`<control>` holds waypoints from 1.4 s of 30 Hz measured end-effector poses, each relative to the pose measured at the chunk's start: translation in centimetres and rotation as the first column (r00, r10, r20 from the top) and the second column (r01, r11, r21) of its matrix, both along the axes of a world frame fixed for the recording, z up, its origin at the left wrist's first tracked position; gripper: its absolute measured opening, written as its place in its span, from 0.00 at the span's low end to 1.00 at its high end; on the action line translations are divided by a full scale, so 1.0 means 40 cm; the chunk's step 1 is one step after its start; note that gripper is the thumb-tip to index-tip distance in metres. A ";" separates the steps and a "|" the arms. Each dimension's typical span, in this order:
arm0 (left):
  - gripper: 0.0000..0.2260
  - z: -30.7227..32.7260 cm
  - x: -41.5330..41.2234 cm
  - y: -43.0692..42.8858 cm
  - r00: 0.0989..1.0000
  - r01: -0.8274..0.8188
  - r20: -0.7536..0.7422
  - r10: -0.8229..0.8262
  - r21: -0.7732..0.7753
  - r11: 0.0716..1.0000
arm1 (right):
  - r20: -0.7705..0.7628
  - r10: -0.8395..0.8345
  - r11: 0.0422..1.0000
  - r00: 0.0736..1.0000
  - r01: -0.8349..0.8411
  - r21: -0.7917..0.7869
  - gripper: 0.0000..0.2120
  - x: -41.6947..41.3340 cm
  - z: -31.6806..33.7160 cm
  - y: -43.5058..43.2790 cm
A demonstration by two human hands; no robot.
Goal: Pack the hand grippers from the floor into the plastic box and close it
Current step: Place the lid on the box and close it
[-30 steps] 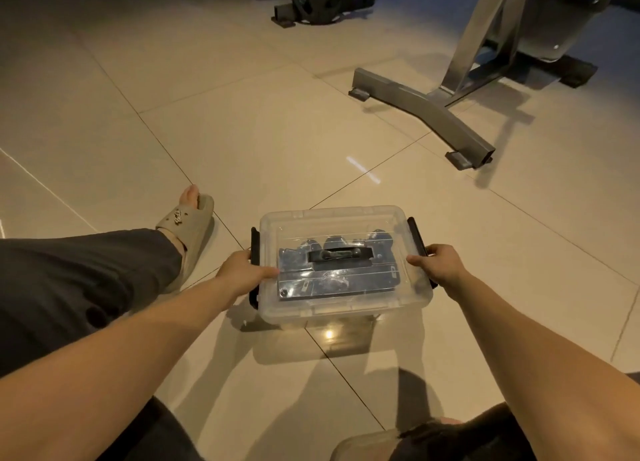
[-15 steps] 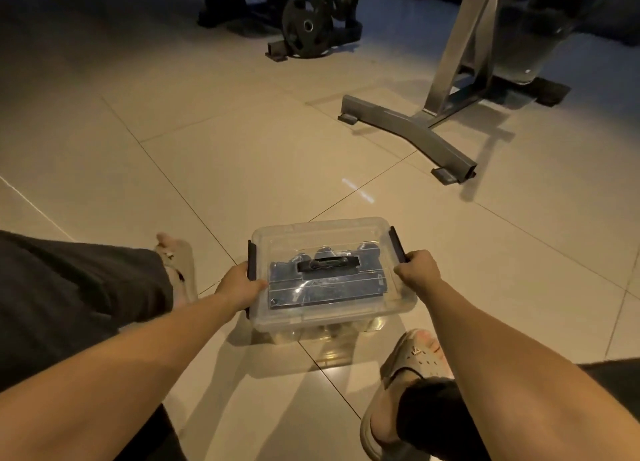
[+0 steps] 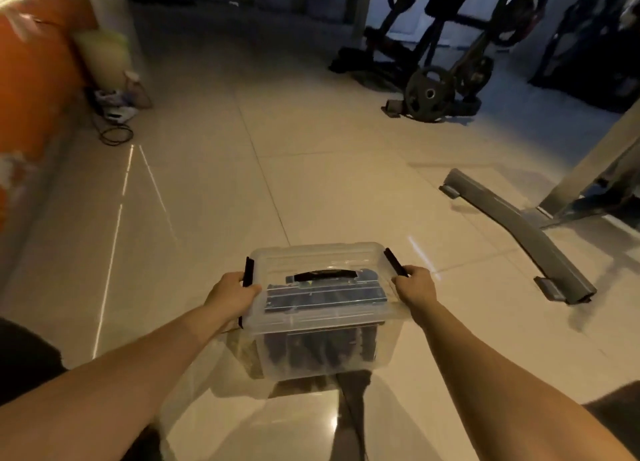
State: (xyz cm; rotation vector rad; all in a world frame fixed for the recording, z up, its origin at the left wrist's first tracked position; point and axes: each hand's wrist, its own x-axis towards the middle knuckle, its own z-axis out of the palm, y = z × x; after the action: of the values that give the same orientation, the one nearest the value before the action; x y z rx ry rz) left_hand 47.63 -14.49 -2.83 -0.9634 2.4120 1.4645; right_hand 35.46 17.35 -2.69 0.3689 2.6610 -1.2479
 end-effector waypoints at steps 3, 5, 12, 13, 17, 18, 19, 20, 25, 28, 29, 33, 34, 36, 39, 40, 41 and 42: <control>0.15 0.042 0.057 -0.143 0.987 -0.156 -0.056 0.154 -0.045 0.987 | -0.033 0.177 0.984 0.984 -0.177 0.014 0.17 -0.074 0.074 -0.222; 0.11 0.065 0.084 -0.223 0.960 -0.271 -0.091 0.263 -0.080 0.959 | -0.055 0.270 0.963 0.961 -0.269 0.029 0.17 -0.107 0.104 -0.350; 0.06 0.070 0.182 -0.439 0.755 -0.651 -0.101 0.648 0.004 0.759 | -0.114 0.489 0.863 0.865 -0.498 -0.078 0.21 -0.195 0.079 -0.788; 0.09 0.058 0.202 -0.466 0.722 -0.688 -0.081 0.687 0.026 0.725 | -0.118 0.534 0.835 0.837 -0.544 -0.081 0.20 -0.192 0.073 -0.848; 0.07 0.014 0.261 -0.553 0.564 -0.824 -0.050 0.824 0.033 0.566 | -0.099 0.672 0.725 0.734 -0.680 -0.114 0.20 -0.174 0.021 -1.058; 0.07 0.005 0.271 -0.570 0.500 -0.864 -0.052 0.864 0.031 0.502 | -0.088 0.708 0.691 0.701 -0.713 -0.118 0.21 -0.169 0.005 -1.108; 0.06 -0.011 0.285 -0.588 0.430 -0.902 -0.055 0.901 0.022 0.432 | -0.079 0.744 0.654 0.663 -0.747 -0.118 0.21 -0.163 -0.011 -1.160; 0.07 -0.024 0.300 -0.602 0.366 -0.930 -0.062 0.929 0.022 0.367 | -0.078 0.779 0.613 0.622 -0.781 -0.116 0.21 -0.157 -0.025 -1.210; 0.18 -0.083 0.363 -0.642 0.060 -0.977 -0.023 0.998 0.204 0.063 | -0.106 0.915 0.380 0.389 -0.920 -0.094 0.21 -0.125 -0.085 -1.446; 0.22 -0.114 0.386 -0.674 -0.059 -0.967 -0.042 0.997 0.251 -0.047 | -0.138 0.948 0.271 0.286 -0.955 -0.116 0.21 -0.103 -0.117 -1.574; 0.22 -0.123 0.391 -0.681 -0.079 -0.964 -0.070 0.994 0.261 -0.058 | -0.152 0.950 0.253 0.272 -0.958 -0.137 0.20 -0.099 -0.118 -1.605; 0.21 -0.151 0.397 -0.691 -0.127 -0.955 -0.139 0.982 0.283 -0.083 | -0.183 0.966 0.157 0.184 -0.976 -0.151 0.20 -0.079 -0.156 -1.751; 0.20 -0.157 0.395 -0.695 -0.149 -0.950 -0.136 0.979 0.296 -0.103 | -0.188 0.969 0.133 0.160 -0.979 -0.152 0.20 -0.074 -0.165 -1.787; 0.20 -0.170 0.389 -0.709 -0.205 -0.920 -0.108 0.973 0.361 -0.154 | -0.190 0.973 0.098 0.130 -0.981 -0.168 0.20 -0.069 -0.179 -1.845; 0.21 -0.173 0.369 -0.717 -0.276 -0.900 -0.114 0.954 0.379 -0.215 | -0.191 0.980 0.029 0.059 -0.987 -0.159 0.20 -0.069 -0.189 -1.902; 0.25 -0.173 0.364 -0.713 -0.283 -0.905 -0.110 0.953 0.360 -0.228 | -0.186 0.982 -0.002 0.028 -0.988 -0.155 0.20 -0.065 -0.189 -1.914; 0.26 -0.171 0.362 -0.706 -0.276 -0.917 -0.099 0.956 0.324 -0.231 | -0.163 0.987 -0.034 -0.008 -0.987 -0.154 0.20 -0.060 -0.184 -1.918; 0.27 -0.163 0.359 -0.698 -0.265 -0.925 -0.076 0.961 0.302 -0.231 | -0.130 0.991 -0.061 -0.039 -0.984 -0.170 0.21 -0.057 -0.185 -1.914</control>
State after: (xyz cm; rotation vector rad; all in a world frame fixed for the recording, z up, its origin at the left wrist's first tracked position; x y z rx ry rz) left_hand 62.01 -42.39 -9.34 -3.3478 0.9611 2.0340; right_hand 33.17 -59.22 -10.08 -1.4268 1.6661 -0.8024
